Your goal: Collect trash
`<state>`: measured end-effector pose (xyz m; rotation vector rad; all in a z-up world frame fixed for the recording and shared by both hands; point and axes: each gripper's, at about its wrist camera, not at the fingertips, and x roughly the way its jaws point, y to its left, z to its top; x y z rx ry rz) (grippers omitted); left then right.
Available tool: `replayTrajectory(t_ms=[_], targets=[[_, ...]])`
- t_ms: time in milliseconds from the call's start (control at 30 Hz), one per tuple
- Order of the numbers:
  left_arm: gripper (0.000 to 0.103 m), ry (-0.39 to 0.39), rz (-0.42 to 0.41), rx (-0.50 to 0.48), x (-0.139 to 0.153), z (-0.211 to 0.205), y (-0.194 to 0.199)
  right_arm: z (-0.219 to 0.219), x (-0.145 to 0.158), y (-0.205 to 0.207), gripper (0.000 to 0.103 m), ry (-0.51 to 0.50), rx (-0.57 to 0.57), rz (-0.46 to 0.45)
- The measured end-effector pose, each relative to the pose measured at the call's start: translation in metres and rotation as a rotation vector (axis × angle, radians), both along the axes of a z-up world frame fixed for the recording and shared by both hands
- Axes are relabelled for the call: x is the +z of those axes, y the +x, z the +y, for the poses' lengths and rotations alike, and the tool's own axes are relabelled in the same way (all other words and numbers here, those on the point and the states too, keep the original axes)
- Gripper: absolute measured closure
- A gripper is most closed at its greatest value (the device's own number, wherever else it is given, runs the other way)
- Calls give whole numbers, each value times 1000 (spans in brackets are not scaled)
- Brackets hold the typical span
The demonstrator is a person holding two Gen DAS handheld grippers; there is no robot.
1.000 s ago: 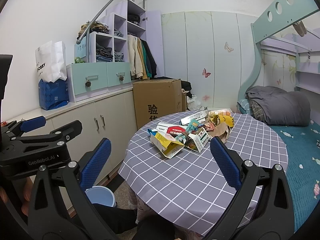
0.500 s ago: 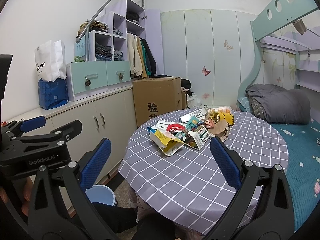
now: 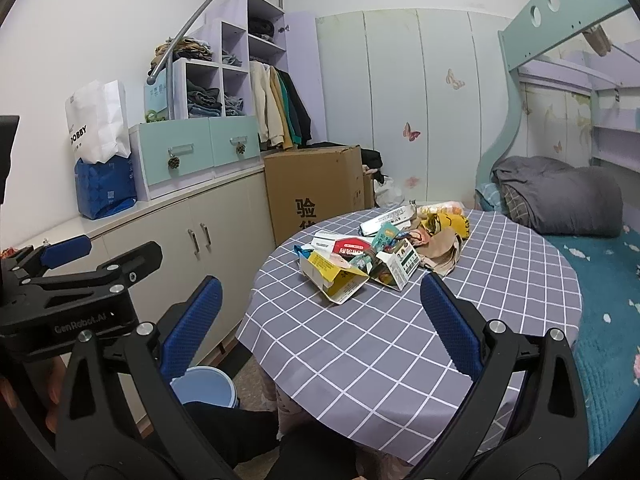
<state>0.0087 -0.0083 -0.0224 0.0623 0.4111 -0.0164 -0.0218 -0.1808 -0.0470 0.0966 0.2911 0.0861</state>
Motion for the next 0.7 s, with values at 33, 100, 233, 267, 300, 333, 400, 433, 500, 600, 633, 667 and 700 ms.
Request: replayTrajectory(t_ms=[33,100,233,267,300,333,400,433,500,600,633,667,700], targets=[[4,1,4,-1,-1,0,1,0,0,0,6,1,0,2],[4,2,15,-4,-2,-2,3,-1,-2,2,6,3,-3,6],[4,10,50,-13,-8,-5,12,-6,-8,9,6,15,-11,27],[4,11,61,-17,-11,-5,14,-8,-10,12,6,22,-11,38],[4,13,75,-21,-13,-7,18,-10,-12,16,6,32,-12,52],[4,13,88,-25,-16,-8,22,-13,-15,20,6,45,-14,69],[4,16,114,-33,-23,-10,31,-20,-22,29,6,75,-22,106],[4,15,132,-39,-27,-11,37,-23,-25,34,6,88,-27,122],[4,5,169,-51,-34,-13,50,-31,-32,44,6,109,-39,154],[4,-16,223,-94,-45,-20,70,-42,-39,58,6,122,-61,189],[4,-18,234,-102,-48,-22,76,-46,-41,63,6,123,-70,196],[4,-18,251,-109,-52,-26,83,-50,-42,67,6,123,-83,202],[4,-21,263,-117,-54,-30,88,-55,-43,70,6,124,-94,203]])
